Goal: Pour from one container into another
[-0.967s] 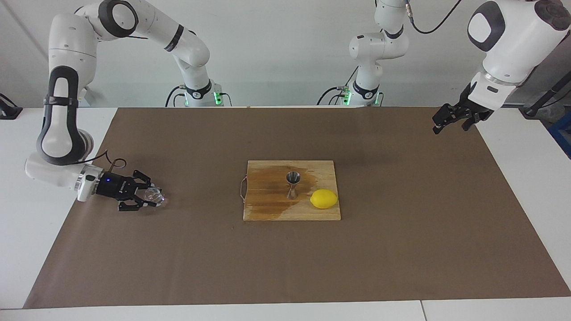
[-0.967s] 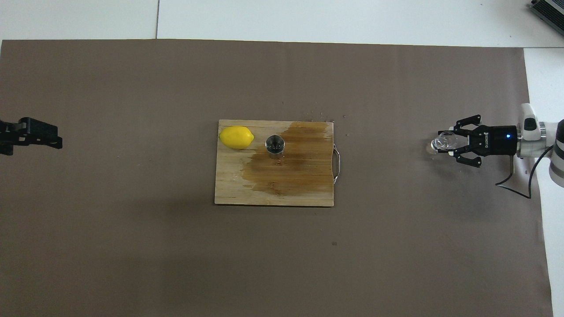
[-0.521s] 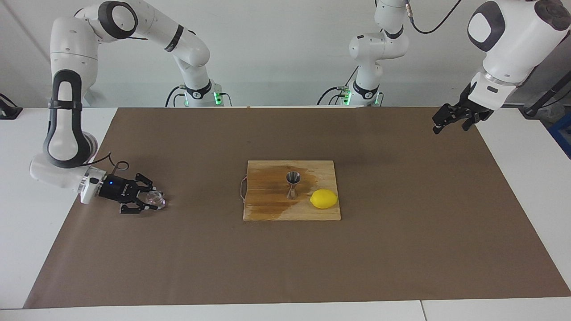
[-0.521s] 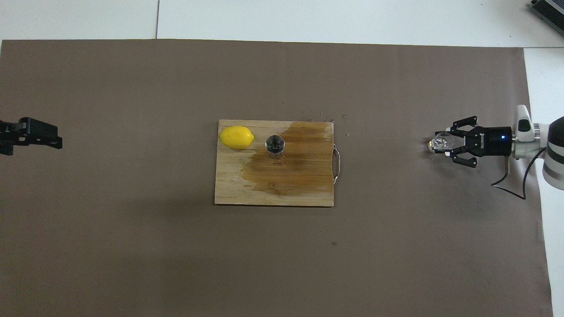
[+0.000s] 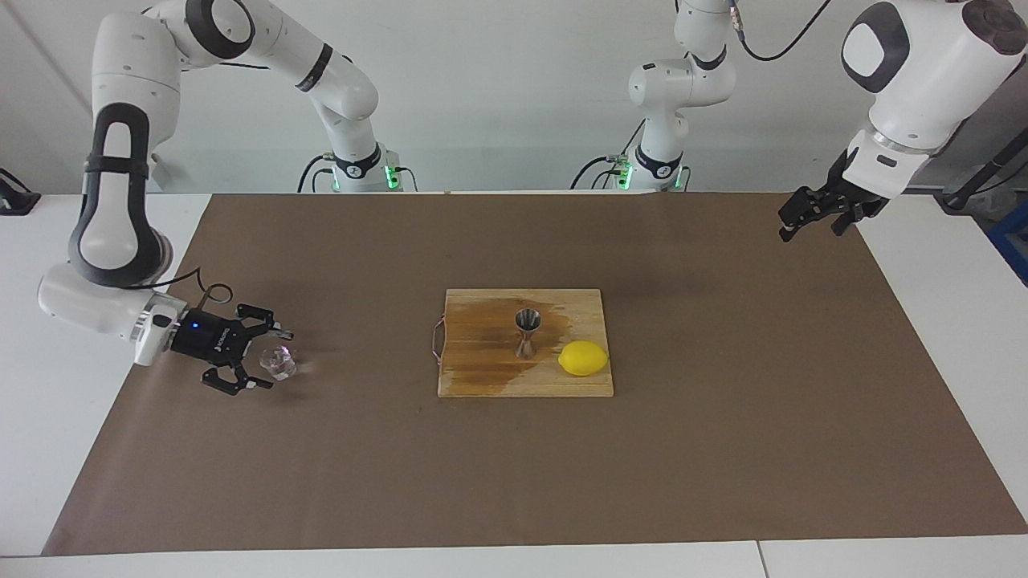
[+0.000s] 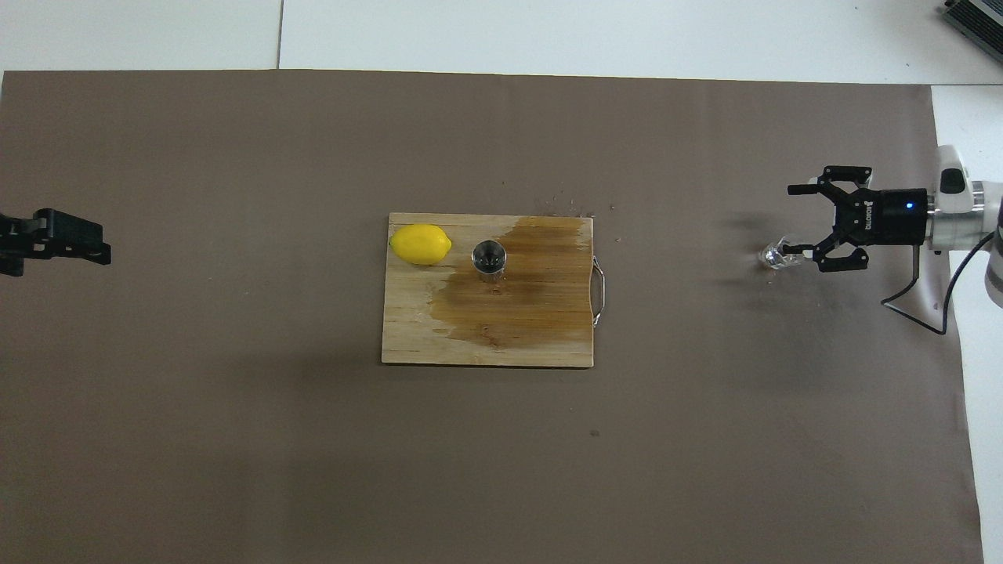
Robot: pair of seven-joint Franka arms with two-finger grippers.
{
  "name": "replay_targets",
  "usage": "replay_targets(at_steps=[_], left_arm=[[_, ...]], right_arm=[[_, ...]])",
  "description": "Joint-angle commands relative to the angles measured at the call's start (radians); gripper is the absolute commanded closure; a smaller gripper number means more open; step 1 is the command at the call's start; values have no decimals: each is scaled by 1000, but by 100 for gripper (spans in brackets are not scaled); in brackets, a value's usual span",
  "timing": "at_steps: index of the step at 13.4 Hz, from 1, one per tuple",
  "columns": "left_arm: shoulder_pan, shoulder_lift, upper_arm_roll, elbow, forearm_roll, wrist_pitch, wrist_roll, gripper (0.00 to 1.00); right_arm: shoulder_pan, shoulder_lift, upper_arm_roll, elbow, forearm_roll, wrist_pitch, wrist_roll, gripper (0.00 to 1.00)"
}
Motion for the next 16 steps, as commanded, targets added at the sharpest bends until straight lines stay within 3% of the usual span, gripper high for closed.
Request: replay_targets(at_steps=[1, 5, 9, 12, 14, 16], left_arm=[[6, -10, -5, -11, 15, -4, -10, 0], [6, -10, -5, -11, 15, -4, -10, 0], [6, -10, -5, -11, 15, -4, -10, 0], [4, -10, -5, -11, 15, -4, -10, 0], [4, -10, -5, -11, 15, -4, -10, 0], [6, -10, -5, -11, 15, -4, -10, 0]], right_arm=[[51, -190, -11, -33, 12, 19, 261, 0], [131, -318, -20, -36, -45, 79, 759, 0], [200, -385, -20, -61, -197, 162, 1264, 0], [227, -439, -20, -87, -376, 170, 1615, 0], [227, -432, -6, -81, -630, 168, 1739, 0], [232, -444, -6, -75, -673, 144, 1805, 0]])
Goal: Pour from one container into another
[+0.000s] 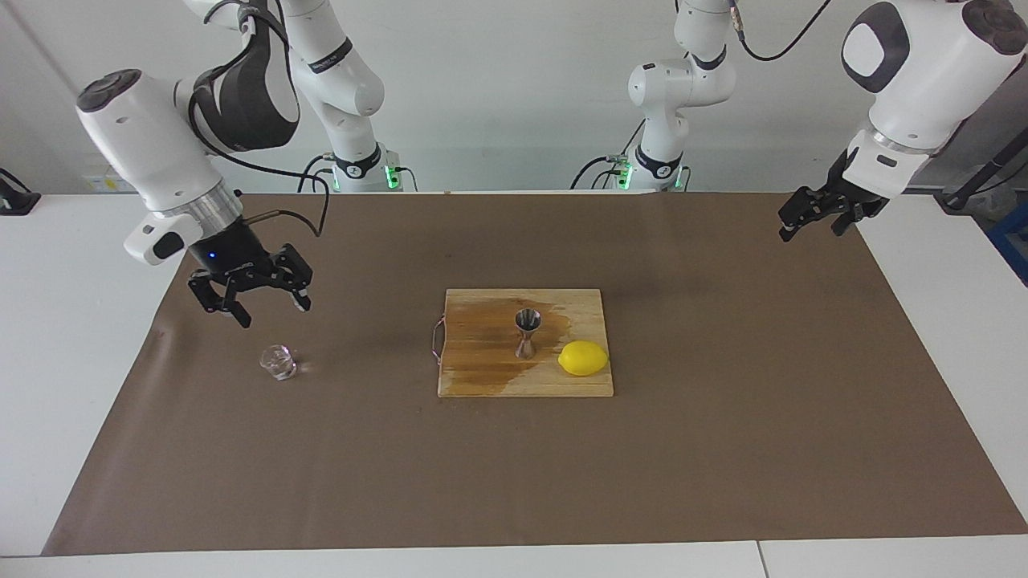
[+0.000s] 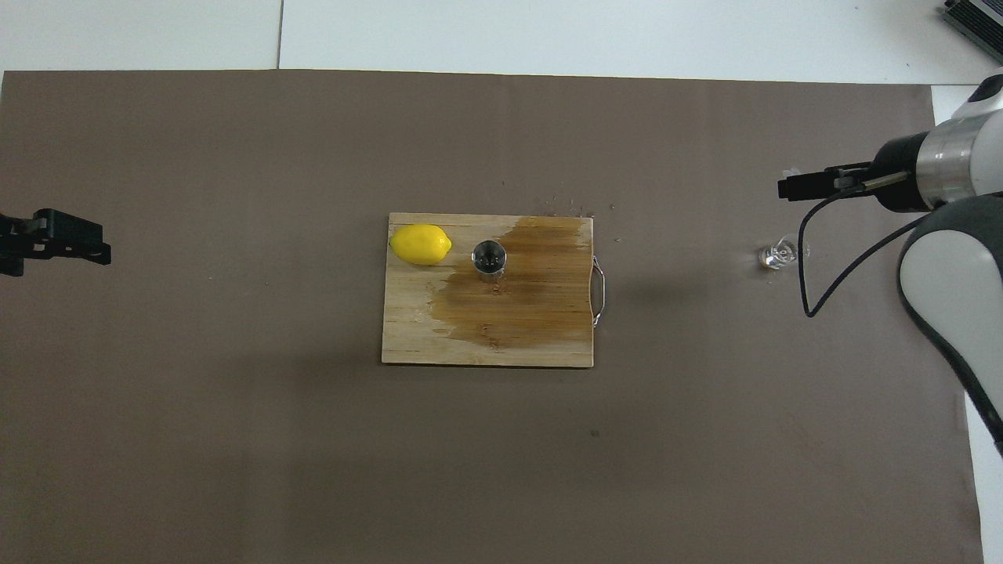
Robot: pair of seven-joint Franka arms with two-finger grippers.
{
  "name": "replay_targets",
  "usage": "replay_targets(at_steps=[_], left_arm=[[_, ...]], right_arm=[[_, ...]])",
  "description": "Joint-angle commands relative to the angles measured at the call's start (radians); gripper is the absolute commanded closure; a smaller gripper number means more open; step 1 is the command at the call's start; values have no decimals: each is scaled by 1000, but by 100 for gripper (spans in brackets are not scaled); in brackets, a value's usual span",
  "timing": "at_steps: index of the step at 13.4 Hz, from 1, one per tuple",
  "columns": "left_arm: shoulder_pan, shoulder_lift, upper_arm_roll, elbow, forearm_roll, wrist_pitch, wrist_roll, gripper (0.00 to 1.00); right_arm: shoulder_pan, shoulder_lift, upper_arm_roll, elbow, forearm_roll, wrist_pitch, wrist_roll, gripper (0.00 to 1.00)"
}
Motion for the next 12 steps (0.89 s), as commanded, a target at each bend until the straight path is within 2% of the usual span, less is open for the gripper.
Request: replay_targets(at_steps=[1, 3, 7, 12], left_arm=[[4, -10, -5, -11, 15, -4, -10, 0], [6, -10, -5, -11, 15, -4, -10, 0], [4, -10, -5, -11, 15, -3, -10, 0], [4, -10, -5, -11, 15, -4, -10, 0]], right_arm=[[3, -34, 4, -16, -65, -19, 134, 0], [35, -57, 3, 7, -94, -66, 222, 0], [73, -103, -17, 88, -93, -246, 239, 0], [283, -183, -259, 111, -79, -358, 236, 0]])
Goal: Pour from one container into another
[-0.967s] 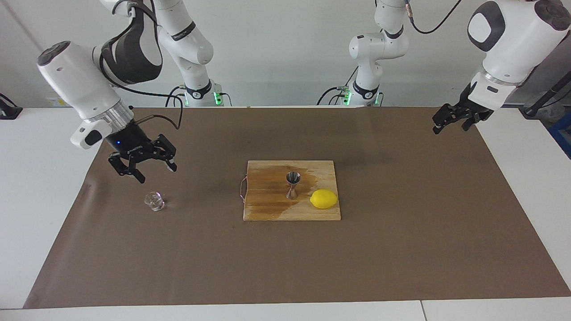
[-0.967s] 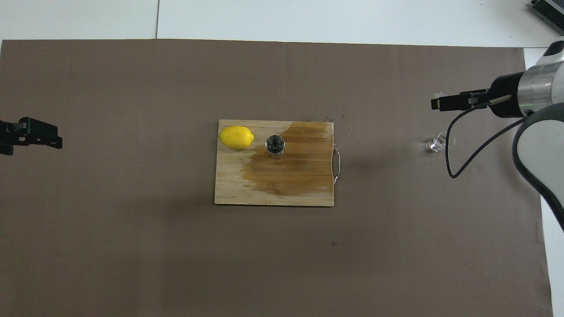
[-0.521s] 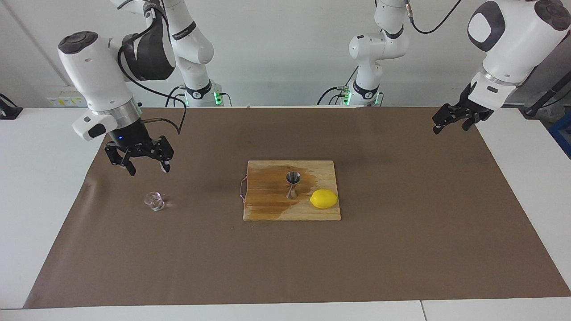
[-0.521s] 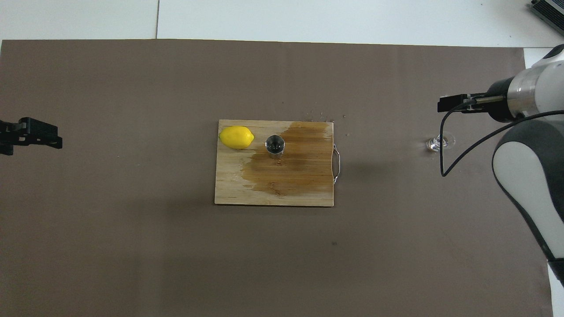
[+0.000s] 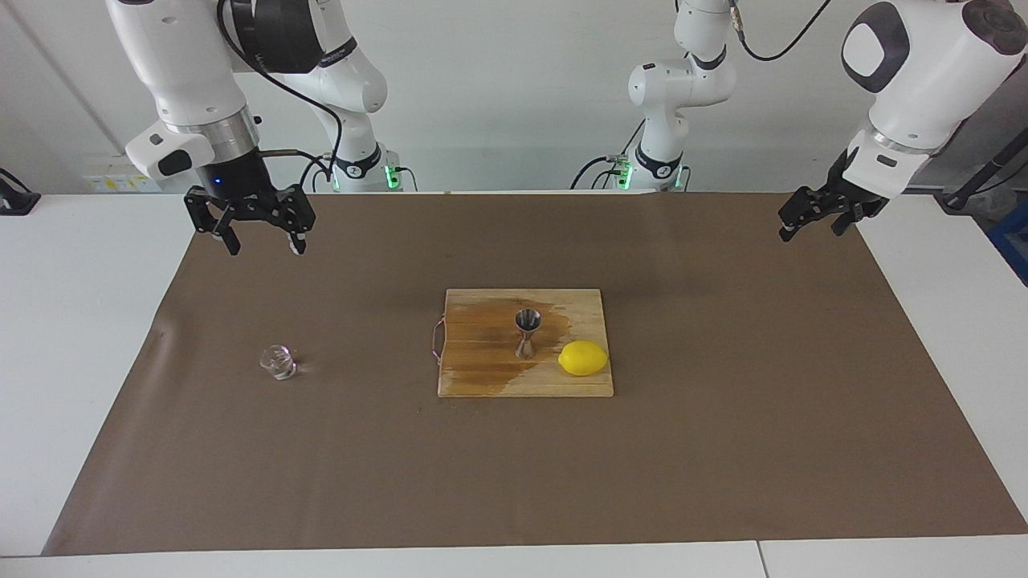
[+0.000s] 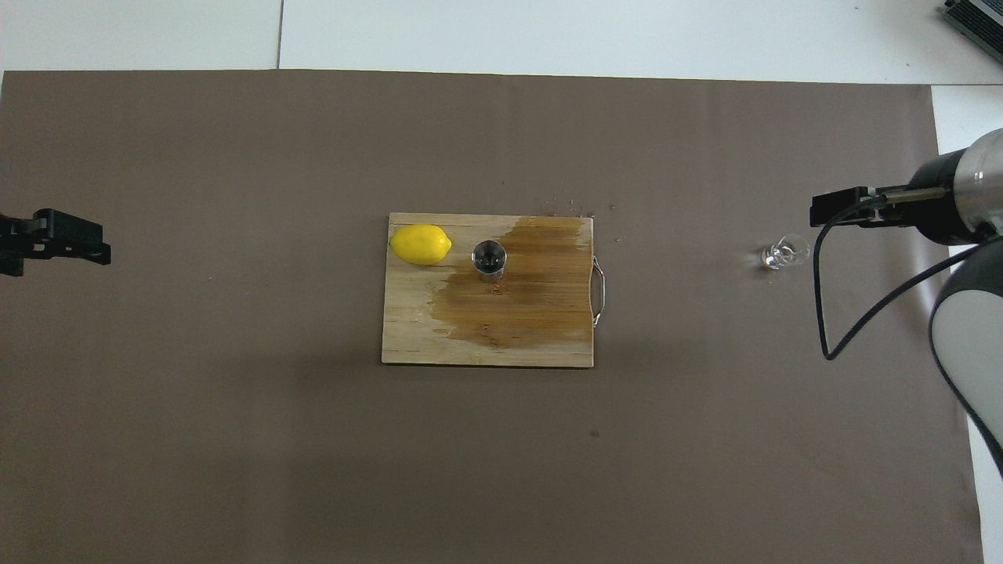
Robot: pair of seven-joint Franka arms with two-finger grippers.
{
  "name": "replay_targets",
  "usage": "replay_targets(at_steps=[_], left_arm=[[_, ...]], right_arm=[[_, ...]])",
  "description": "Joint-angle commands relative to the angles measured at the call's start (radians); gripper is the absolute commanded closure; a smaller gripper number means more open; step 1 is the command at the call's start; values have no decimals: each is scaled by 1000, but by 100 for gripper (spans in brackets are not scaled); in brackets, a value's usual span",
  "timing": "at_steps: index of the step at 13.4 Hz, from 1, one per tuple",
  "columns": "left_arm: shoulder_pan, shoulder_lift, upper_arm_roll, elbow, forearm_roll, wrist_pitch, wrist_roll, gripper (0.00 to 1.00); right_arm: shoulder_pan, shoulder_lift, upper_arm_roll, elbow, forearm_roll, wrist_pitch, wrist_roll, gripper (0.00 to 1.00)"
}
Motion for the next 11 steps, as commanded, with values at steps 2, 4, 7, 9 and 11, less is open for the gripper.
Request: replay_targets(at_steps=[2, 4, 7, 9, 11], left_arm=[[5, -10, -5, -11, 15, -3, -10, 0], [4, -10, -5, -11, 15, -4, -10, 0], [4, -10, -5, -11, 15, -4, -10, 0], [5, -10, -5, -11, 15, -4, -10, 0], [4, -10, -5, -11, 15, -4, -10, 0]], right_arm=[[137, -45, -167, 1, -10, -36, 15, 0], [195, -46, -255, -8, -10, -45, 9, 0], [353, -46, -445, -9, -9, -71, 5, 0], [382, -46, -481, -4, -9, -118, -4, 0], [382, -68, -473, -24, -22, -162, -22, 0]])
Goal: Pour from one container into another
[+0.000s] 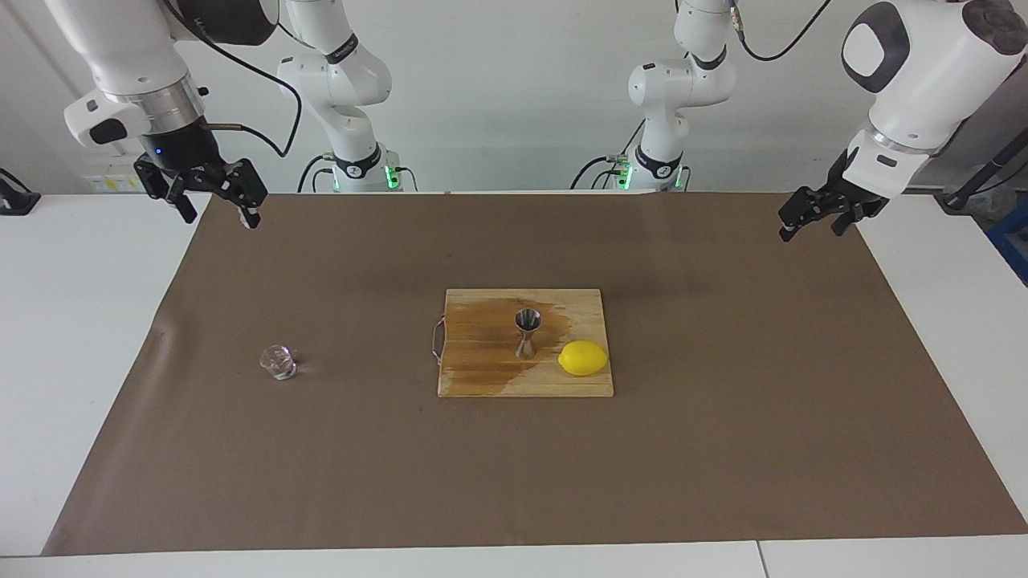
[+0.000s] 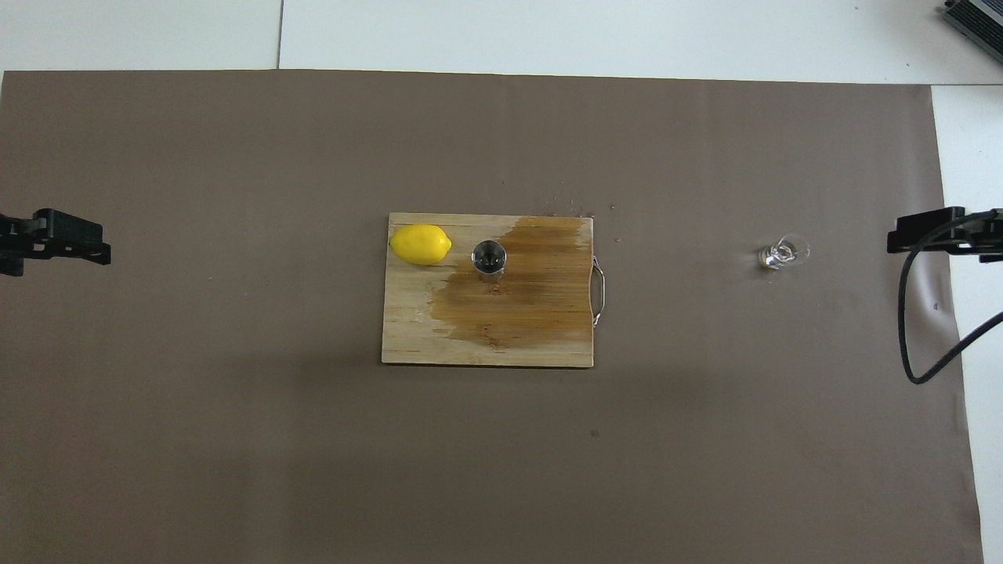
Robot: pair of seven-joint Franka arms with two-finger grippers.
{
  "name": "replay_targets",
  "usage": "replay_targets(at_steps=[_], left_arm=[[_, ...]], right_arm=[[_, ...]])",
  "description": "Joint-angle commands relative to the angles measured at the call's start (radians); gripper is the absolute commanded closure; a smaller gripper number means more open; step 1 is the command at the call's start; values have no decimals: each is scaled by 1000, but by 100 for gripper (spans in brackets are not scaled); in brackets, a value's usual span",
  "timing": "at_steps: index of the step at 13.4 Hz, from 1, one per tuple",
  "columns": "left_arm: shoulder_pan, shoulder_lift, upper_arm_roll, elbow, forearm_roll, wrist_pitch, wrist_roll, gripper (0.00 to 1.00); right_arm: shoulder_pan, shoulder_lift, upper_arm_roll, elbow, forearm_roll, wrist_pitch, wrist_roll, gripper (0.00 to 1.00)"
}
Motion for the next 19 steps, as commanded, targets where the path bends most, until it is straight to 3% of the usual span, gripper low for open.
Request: replay_targets(at_steps=[1, 5, 8, 19], left_arm=[[4, -10, -5, -11, 15, -4, -10, 0], [4, -10, -5, -11, 15, -4, -10, 0], [4, -10, -5, -11, 15, -4, -10, 0], [5, -10, -5, -11, 15, -4, -10, 0]], right_arm=[[11, -28, -5, -20, -22, -32, -17, 0], [61, -14, -26, 44, -15, -144, -12, 0], [69, -11, -58, 54, -4, -138, -12, 0], [26, -20, -20, 32, -6, -109, -9, 0]])
